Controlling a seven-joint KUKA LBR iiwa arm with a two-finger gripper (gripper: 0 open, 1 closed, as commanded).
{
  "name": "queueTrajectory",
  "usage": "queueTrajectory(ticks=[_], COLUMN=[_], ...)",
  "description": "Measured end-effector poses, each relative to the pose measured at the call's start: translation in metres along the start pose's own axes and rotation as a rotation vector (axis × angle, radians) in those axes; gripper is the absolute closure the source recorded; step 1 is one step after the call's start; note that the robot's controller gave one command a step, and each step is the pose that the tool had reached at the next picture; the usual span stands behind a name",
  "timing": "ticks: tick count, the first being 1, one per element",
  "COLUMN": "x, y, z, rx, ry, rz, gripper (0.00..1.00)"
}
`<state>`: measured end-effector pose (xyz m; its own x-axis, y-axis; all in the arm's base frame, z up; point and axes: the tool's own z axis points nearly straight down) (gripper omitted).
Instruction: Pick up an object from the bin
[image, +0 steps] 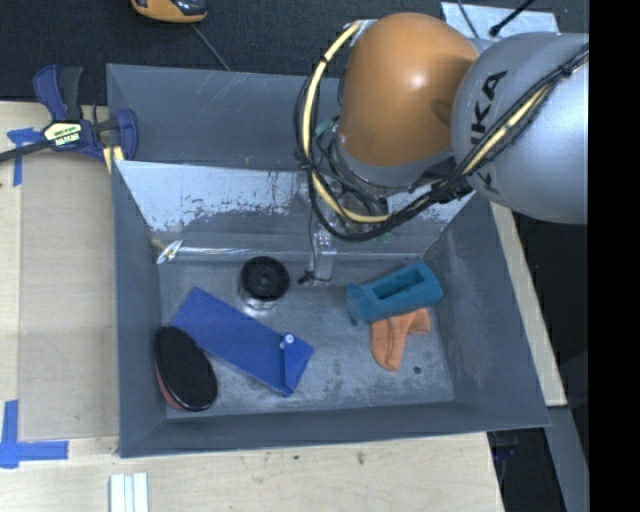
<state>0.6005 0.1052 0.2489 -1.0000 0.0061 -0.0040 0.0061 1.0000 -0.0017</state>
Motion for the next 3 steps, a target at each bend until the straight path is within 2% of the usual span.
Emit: queueTrajectory(ticks=[1,2,3], x=[-0.002,0.017,0.009], y=[-0.024,-0.069,-0.118], z=[-0.023,-0.034,-0.003], rx=[-0.004,-0.002,-0.002], ry=[0.000,0.001,-0.004], rz=[-0.043,-0.041,-0.049], gripper=[0.00,0.00,0.00])
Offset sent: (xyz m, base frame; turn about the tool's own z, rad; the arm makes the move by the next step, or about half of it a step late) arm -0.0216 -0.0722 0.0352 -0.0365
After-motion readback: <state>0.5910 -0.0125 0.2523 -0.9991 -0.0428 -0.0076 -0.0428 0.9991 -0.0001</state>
